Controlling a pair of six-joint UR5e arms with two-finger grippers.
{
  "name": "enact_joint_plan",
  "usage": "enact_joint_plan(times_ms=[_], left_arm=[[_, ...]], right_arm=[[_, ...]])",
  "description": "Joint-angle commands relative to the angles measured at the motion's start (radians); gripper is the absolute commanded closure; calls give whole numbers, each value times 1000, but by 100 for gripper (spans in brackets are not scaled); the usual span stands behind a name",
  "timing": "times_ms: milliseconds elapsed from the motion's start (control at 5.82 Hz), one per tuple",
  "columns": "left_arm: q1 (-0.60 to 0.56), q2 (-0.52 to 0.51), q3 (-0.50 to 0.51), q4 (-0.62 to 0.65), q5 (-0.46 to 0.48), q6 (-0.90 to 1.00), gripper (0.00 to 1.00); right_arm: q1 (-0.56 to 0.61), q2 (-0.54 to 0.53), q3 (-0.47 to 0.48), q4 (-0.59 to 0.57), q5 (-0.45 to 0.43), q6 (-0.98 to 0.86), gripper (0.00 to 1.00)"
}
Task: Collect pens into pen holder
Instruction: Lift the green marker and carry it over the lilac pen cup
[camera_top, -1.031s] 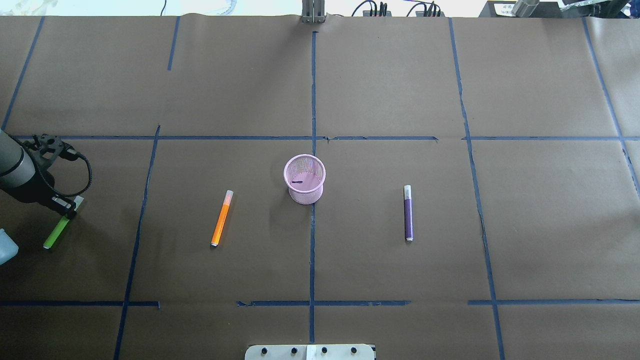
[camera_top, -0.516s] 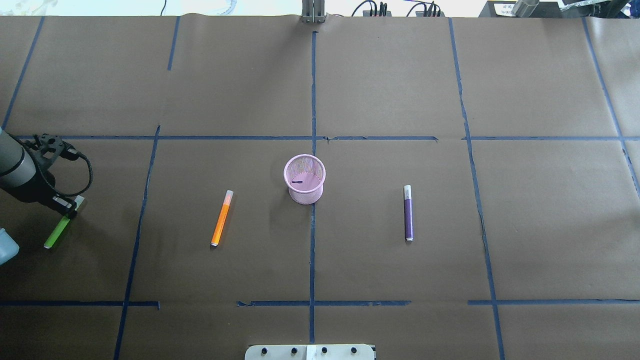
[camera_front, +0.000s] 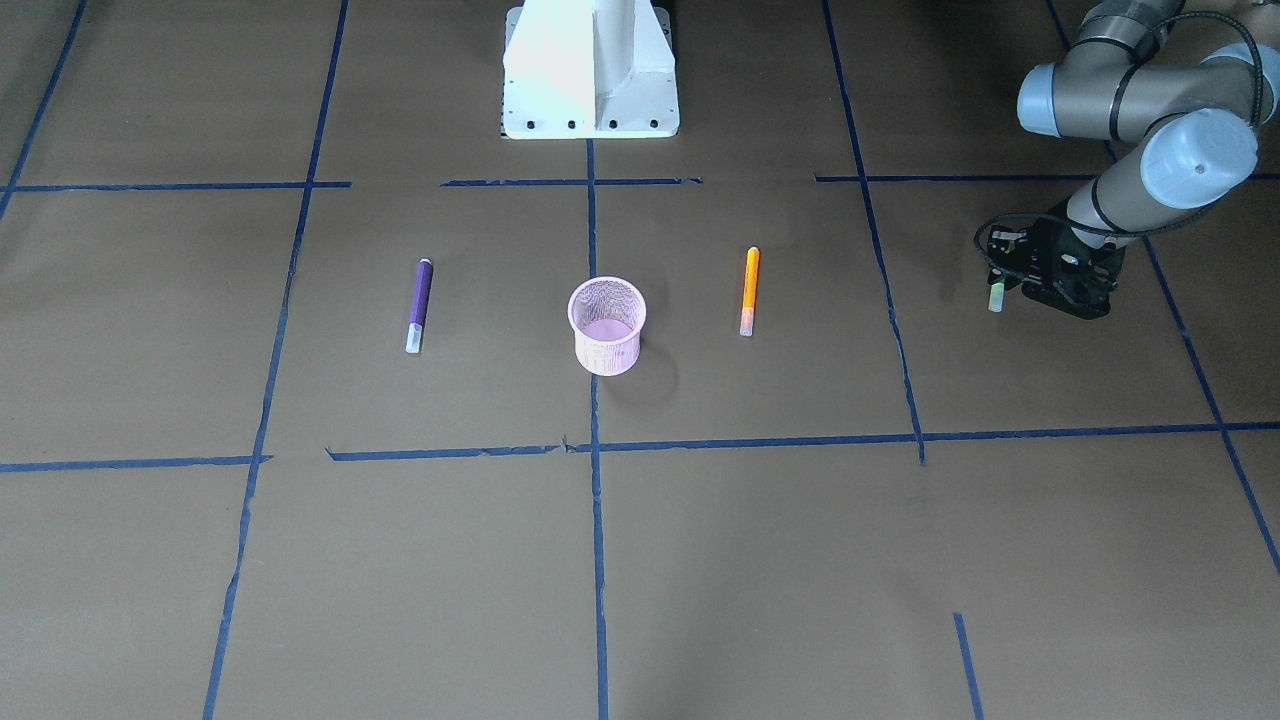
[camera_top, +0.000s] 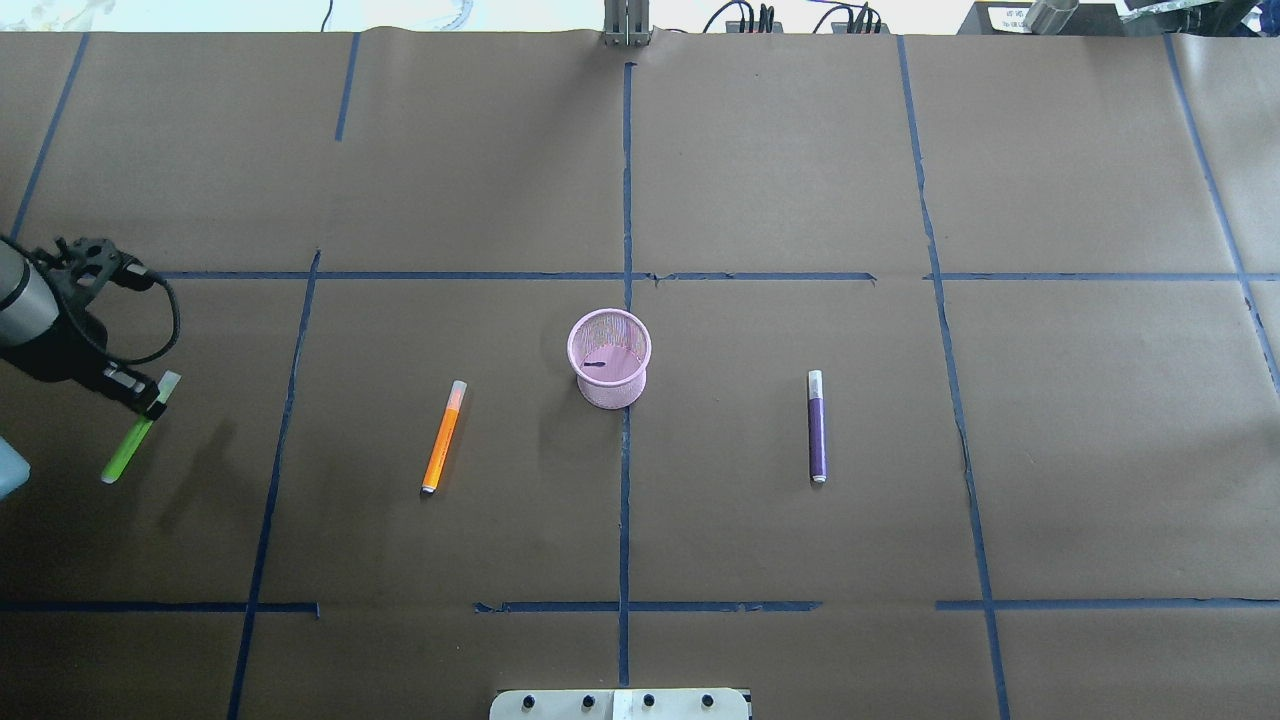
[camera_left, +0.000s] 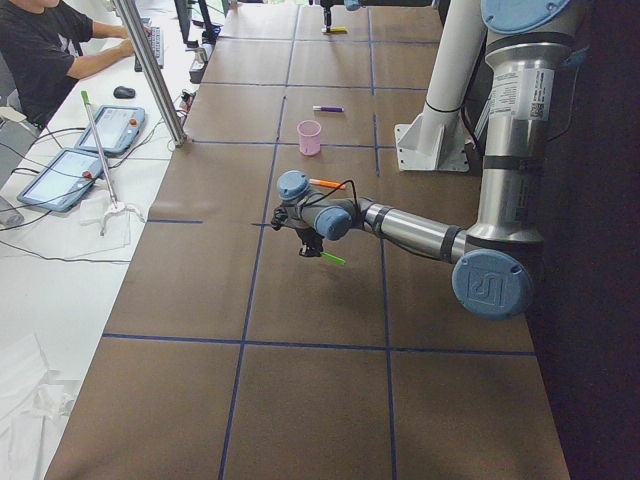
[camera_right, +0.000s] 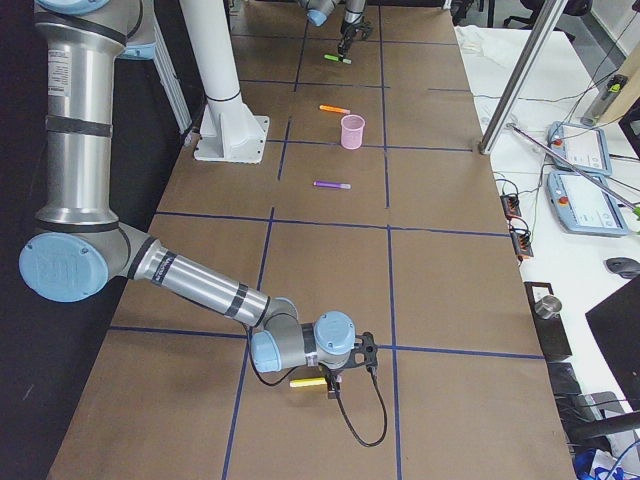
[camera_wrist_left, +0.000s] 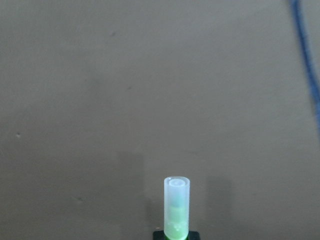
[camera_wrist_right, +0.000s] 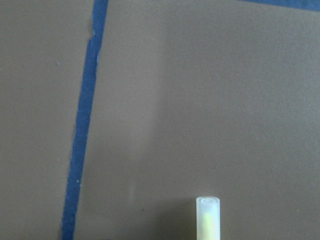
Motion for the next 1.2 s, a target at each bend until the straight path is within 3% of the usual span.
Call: enact_joint_plan(times_ms=[0,344,516,1031], left_arm=[[-33,-146,-53,42,0,0,100],[-30,-344,-42,31,-3,-43,100],[-21,-410,-39,-18,-3,-158,100],[16,-502,57,-350,7,-436,100]], right_arm=[[0,0,0,1,2,0,0],[0,0,2,1,6,-2,0],[-2,0,0,1,9,-5,0],[-2,-3,-3,1,6,-12,0]])
